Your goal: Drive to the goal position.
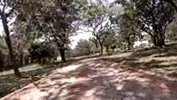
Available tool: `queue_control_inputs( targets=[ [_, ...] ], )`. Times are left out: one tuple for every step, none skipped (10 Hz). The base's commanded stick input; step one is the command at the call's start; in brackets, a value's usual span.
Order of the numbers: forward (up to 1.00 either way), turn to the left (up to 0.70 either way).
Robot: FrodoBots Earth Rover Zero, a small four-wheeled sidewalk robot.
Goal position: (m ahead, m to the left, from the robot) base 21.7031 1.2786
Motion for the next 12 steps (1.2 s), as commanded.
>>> queue_control_inputs(
  targets=[
    [0.7, 0.0],
    [0.7, 0.0],
    [0.7, 0.0],
    [0.7, 0.0],
    [0.7, 0.0],
    [0.7, 0.0],
    [0.7, 0.0],
    [0.7, 0.0],
    [0.7, 0.0],
    [0.7, 0.0],
    [0.7, 0.0],
    [0.7, 0.0]
  ],
)
